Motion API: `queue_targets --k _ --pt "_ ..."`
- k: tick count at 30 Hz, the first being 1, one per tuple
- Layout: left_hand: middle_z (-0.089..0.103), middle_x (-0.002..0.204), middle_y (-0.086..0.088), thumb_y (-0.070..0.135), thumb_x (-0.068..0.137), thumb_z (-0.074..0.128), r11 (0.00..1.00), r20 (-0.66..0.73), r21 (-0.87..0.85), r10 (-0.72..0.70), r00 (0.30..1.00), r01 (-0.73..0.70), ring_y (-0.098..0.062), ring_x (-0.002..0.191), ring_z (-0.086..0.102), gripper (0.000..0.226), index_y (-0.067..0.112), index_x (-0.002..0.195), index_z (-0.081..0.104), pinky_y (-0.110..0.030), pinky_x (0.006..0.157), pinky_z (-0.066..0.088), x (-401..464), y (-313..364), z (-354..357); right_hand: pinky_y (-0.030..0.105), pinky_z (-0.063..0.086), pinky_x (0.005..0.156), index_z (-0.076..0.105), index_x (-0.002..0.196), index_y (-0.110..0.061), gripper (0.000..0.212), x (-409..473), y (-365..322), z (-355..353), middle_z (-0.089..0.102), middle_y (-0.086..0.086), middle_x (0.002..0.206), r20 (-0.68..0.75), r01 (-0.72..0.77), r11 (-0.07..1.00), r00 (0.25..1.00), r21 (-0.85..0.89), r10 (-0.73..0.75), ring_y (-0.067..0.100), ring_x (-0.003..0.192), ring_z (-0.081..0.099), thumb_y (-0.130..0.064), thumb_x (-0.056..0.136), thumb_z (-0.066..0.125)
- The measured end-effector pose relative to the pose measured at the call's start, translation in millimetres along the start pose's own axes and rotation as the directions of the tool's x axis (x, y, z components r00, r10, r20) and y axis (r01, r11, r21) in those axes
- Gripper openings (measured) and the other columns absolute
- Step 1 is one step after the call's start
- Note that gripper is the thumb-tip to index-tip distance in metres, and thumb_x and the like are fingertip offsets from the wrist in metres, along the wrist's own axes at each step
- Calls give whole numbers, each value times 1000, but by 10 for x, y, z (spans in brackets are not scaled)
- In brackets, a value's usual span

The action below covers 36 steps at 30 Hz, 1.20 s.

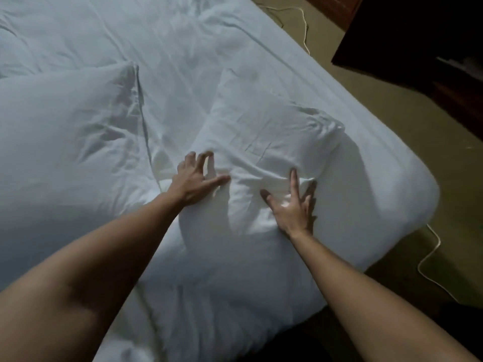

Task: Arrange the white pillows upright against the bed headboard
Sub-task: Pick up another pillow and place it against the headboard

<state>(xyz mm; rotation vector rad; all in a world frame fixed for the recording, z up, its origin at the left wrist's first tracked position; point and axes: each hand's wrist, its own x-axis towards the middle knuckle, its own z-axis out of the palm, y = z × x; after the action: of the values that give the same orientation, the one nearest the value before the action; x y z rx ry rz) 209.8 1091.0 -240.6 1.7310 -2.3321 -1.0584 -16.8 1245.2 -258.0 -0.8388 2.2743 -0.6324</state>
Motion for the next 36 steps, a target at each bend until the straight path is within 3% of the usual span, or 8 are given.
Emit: queue_targets --k 5,9,14,17,20,23,32,36 --pt "28 155 -9 94 58 64 993 19 -118 -6 1000 8 -35 142 37 104 57 146 24 -54 118 34 182 -210 68 52 20 122 5 147 -69 102 54 -4 56 -10 0 170 -9 7 999 1000 44 -7 26 156 7 -81 68 68" --pt "35 149 -6 84 70 65 989 -17 -145 33 999 -36 -36 130 50 91 54 147 28 -53 111 42 154 -175 130 35 27 120 20 153 -57 96 74 -21 138 7 8 169 -79 85 985 994 149 -74 21 154 19 -67 75 74" --pt "47 137 -7 57 90 60 985 -102 -125 103 989 -115 -35 114 59 68 38 149 34 -48 98 48 -72 50 85 23 30 111 21 161 -26 69 -11 -186 192 33 9 163 -142 267 950 959 160 -246 28 145 39 -38 102 54" --pt "50 135 -6 47 93 54 978 -149 -159 113 982 -137 -34 113 58 59 33 148 37 -48 97 48 -280 194 29 31 37 111 23 161 -19 61 -95 -302 144 42 17 157 -172 335 937 933 99 -315 35 138 47 -34 105 44" --pt "51 136 -5 40 95 54 977 -202 -176 84 976 -121 -31 116 56 56 30 149 38 -45 96 47 -549 271 -56 21 39 93 25 160 -15 58 -256 -439 18 51 21 148 -161 418 904 901 85 -402 38 121 59 -25 107 46" --pt "51 138 -4 36 97 53 975 -244 -216 -5 970 -49 -31 117 56 55 30 149 38 -45 96 46 -869 274 -195 28 46 76 21 161 -24 58 -433 -614 -97 66 26 126 -68 446 891 895 88 -441 40 96 67 -31 108 42" --pt "58 125 -9 36 91 41 927 -344 -332 -291 893 174 -37 111 58 46 24 134 53 -46 93 44 -2221 -52 -914 48 56 81 24 158 -36 56 -1535 -1382 -31 70 22 112 175 569 811 792 133 -585 35 87 67 -33 103 32" --pt "59 125 -11 37 89 39 900 -407 -387 -364 838 203 -39 111 59 47 20 130 56 -46 94 44 -2887 -251 -1319 45 54 89 32 158 -22 51 -2181 -1809 39 67 24 122 179 665 727 704 171 -687 37 101 65 -22 107 38"
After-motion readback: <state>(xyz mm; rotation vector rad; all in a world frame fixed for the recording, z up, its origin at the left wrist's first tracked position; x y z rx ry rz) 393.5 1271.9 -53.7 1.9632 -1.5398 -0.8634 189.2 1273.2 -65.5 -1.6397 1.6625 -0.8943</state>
